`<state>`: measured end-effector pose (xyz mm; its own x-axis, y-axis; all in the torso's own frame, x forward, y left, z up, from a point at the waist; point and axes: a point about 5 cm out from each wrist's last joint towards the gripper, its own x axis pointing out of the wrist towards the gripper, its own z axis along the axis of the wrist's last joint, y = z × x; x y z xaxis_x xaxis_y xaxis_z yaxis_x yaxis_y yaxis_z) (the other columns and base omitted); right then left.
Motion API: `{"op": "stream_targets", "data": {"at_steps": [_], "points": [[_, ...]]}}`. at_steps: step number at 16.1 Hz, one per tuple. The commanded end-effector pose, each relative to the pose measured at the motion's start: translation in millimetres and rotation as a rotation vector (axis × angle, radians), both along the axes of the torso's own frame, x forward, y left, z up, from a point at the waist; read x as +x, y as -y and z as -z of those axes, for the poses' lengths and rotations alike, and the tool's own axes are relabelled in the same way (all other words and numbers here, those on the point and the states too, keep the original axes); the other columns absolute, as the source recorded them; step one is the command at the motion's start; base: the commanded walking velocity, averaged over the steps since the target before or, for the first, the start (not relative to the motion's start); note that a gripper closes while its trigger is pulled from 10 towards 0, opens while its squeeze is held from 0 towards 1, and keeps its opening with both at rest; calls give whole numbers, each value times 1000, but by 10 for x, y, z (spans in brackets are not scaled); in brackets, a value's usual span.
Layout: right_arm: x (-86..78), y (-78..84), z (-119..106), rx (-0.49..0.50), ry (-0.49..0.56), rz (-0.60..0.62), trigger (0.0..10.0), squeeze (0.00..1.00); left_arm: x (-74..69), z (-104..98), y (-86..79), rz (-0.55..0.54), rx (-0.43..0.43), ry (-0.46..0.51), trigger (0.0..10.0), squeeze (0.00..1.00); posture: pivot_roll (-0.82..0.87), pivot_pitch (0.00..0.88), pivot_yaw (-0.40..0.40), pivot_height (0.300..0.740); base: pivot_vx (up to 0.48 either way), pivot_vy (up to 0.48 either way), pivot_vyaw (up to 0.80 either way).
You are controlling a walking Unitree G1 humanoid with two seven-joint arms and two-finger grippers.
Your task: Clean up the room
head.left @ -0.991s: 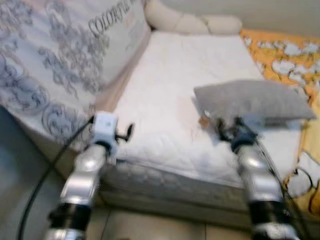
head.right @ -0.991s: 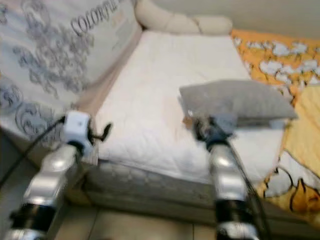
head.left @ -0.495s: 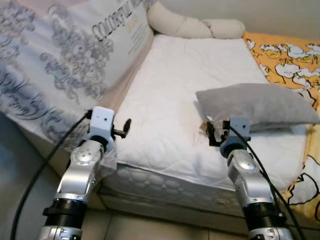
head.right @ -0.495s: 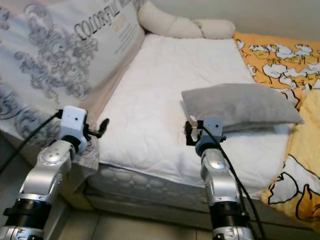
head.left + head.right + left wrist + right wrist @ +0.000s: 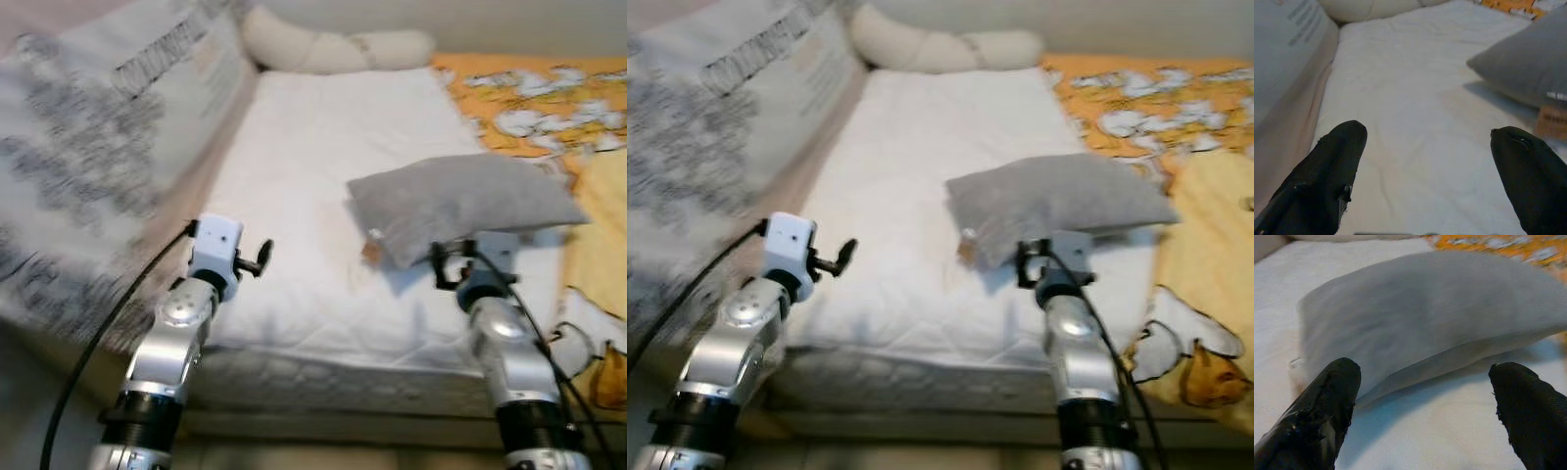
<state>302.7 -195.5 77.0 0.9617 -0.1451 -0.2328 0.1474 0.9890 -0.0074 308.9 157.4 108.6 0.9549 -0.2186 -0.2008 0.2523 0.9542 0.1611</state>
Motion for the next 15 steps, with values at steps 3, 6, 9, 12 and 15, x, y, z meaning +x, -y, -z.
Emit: {"op": "stream_targets", "data": {"at_steps": [3,6,9,12,15], "points": [[45,-126,-53,6,20,-37,10000,1000,-7,-13,-115,-29,16,0,10000,55,-62,0,6,740,277,0,0],[49,-126,-53,4,19,-39,10000,1000,-2,-15,-115,-31,17,1,10000,55,-61,0,6,740,277,0,0],[48,-132,-52,4,18,-42,10000,1000,-5,-14,-121,-31,18,0,10000,51,-61,0,6,740,277,0,0],[47,-136,-48,2,15,-45,10000,1000,-5,-8,-119,-29,18,-2,10000,55,-60,0,4,740,276,0,0],[42,-138,-40,4,11,-46,10000,1000,-7,-8,-120,-28,20,-2,10000,59,-58,0,3,740,275,0,0]]}}
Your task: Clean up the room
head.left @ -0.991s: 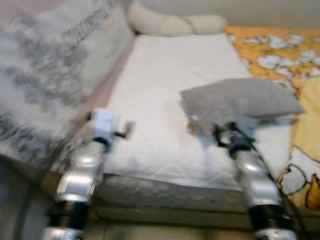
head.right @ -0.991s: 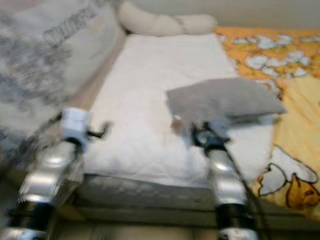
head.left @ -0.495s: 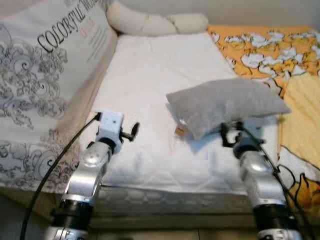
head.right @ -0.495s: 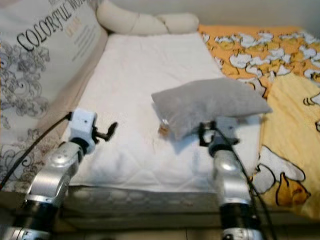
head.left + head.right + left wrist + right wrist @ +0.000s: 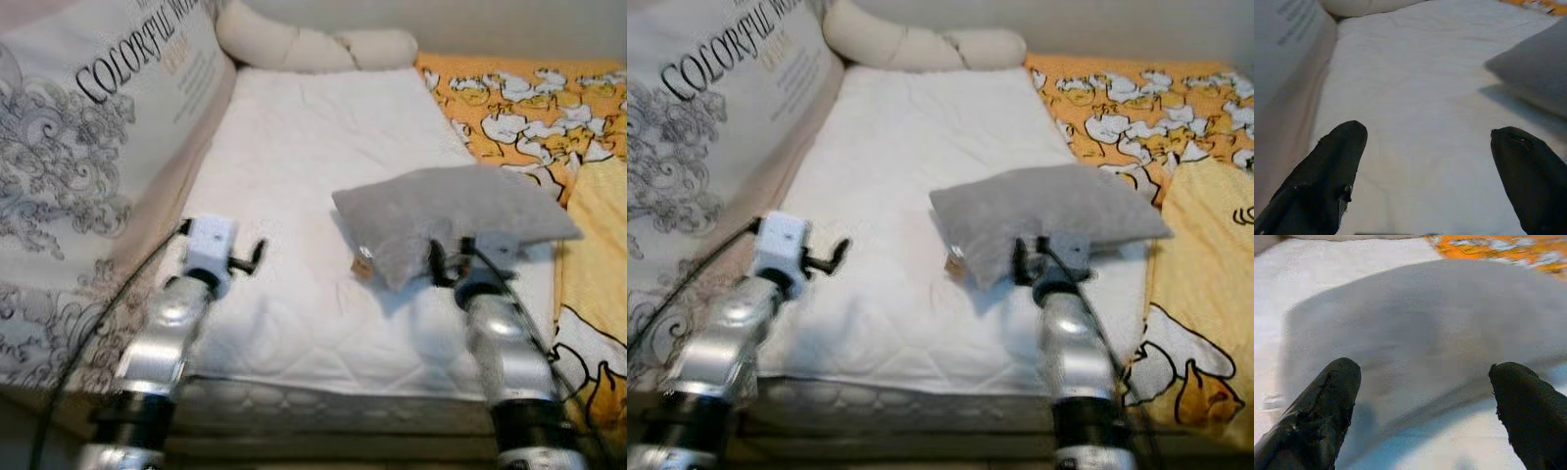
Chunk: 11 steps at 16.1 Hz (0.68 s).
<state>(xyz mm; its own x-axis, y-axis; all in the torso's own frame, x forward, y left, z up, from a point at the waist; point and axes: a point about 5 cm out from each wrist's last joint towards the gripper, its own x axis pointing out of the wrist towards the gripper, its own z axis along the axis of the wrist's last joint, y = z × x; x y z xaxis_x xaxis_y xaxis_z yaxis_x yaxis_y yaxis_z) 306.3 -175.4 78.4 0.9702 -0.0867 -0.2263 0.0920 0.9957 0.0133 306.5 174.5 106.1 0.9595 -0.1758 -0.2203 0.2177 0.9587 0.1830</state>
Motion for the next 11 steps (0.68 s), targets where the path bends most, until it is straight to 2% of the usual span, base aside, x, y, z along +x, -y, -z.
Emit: {"op": "stream_targets", "data": {"at_steps": [1,11], "points": [[4,55,-18,-15,-1,7,10000,1000,15,-31,54,16,-5,10,10000,55,-57,0,3,740,277,0,0],[6,44,-11,-12,-5,0,10000,1000,15,-29,65,25,-3,8,10000,63,-56,0,2,740,276,0,0]]}}
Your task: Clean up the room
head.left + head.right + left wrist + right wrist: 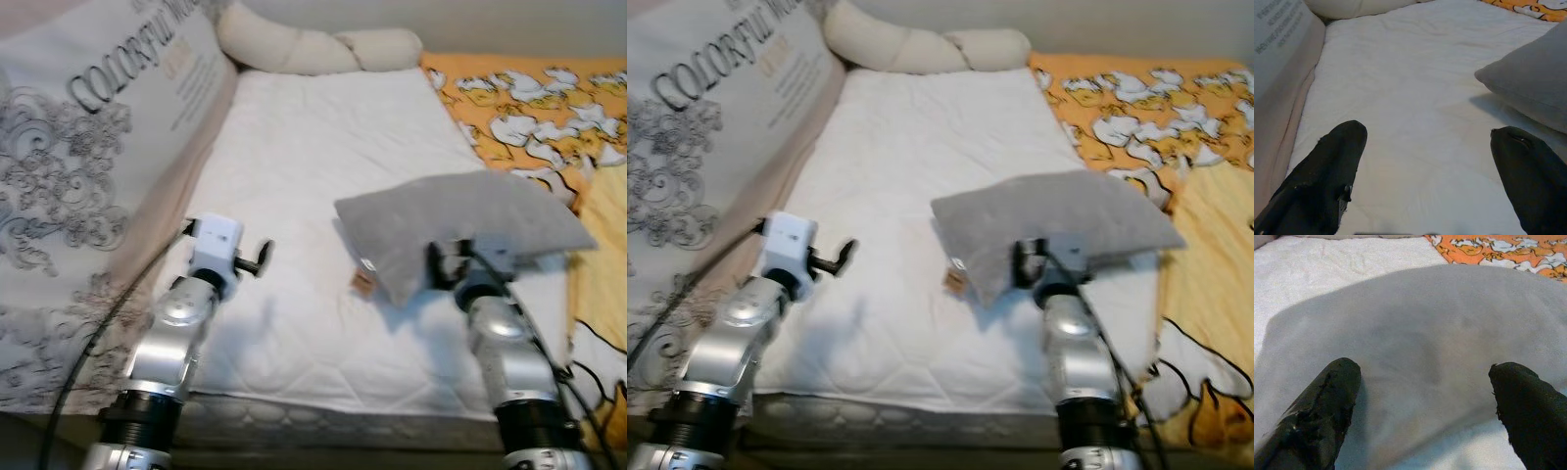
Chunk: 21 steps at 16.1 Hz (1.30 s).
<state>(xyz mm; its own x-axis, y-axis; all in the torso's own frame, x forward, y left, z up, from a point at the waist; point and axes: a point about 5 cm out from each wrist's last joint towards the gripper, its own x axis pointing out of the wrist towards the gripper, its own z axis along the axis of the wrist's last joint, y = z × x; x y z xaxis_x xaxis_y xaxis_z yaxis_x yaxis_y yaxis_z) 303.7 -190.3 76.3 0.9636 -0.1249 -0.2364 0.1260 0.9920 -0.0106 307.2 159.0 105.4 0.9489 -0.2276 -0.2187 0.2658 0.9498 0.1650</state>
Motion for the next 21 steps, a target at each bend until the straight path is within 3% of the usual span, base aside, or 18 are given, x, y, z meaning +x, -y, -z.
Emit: {"op": "stream_targets", "data": {"at_steps": [1,12,14,17,18,20,21], "points": [[31,-107,-31,12,7,-35,10000,1000,7,-35,-88,-24,15,10,10000,59,-56,0,2,740,277,0,0],[24,-106,-25,10,4,-34,10000,1000,-10,-9,-74,-12,16,0,10000,47,-56,0,1,740,276,0,0],[30,-86,-41,-7,10,-15,10000,1000,-29,0,-25,32,20,-4,10000,35,-57,0,4,740,0,0,0],[17,148,-60,20,12,165,10000,1000,-74,6,47,92,16,-2,10000,31,-56,0,0,740,0,0,0],[-14,346,-104,38,38,313,10000,1000,-98,-9,73,121,11,13,10000,39,-58,0,0,740,0,0,0],[-55,494,-131,63,54,424,10000,1000,-119,-17,83,144,0,20,10000,39,-59,0,0,740,0,0,0],[-130,654,-110,88,42,539,10000,1000,-134,-24,73,143,-3,24,10000,31,-63,0,0,740,0,0,0]]}}
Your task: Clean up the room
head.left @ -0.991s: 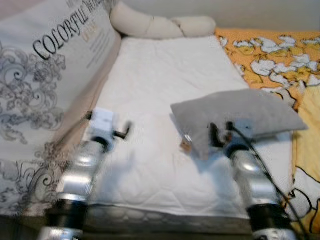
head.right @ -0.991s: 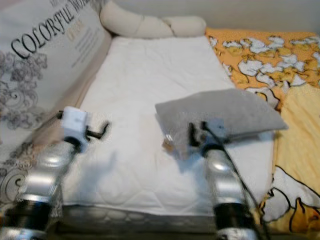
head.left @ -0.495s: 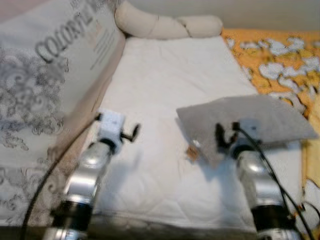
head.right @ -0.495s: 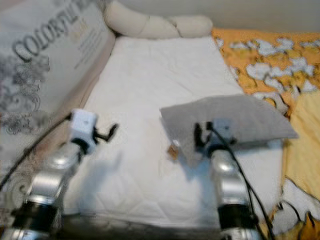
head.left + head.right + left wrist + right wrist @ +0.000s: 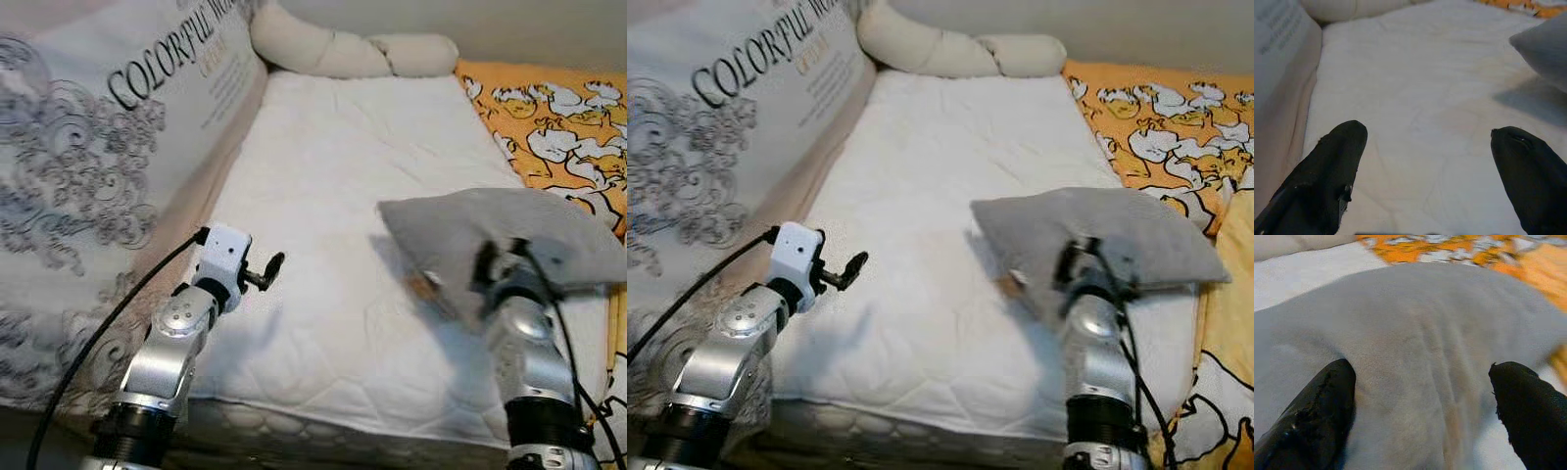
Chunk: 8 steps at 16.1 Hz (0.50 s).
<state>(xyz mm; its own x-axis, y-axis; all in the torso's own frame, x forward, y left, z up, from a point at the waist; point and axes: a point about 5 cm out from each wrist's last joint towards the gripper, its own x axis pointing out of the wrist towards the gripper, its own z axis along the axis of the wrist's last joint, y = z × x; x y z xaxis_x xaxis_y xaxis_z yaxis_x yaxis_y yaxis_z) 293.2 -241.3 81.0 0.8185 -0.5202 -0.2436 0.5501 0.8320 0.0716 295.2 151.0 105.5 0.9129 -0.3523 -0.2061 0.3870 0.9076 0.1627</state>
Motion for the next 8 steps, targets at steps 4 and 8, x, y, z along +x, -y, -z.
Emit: {"op": "stream_targets", "data": {"at_steps": [4,8], "points": [[-194,347,133,148,-50,250,10000,1000,-59,-38,3,67,-1,15,10000,31,-62,0,-3,740,0,0,0],[5,195,-30,193,63,24,10000,1000,-114,-74,51,137,-2,29,10000,20,-66,0,0,740,0,0,0]]}}
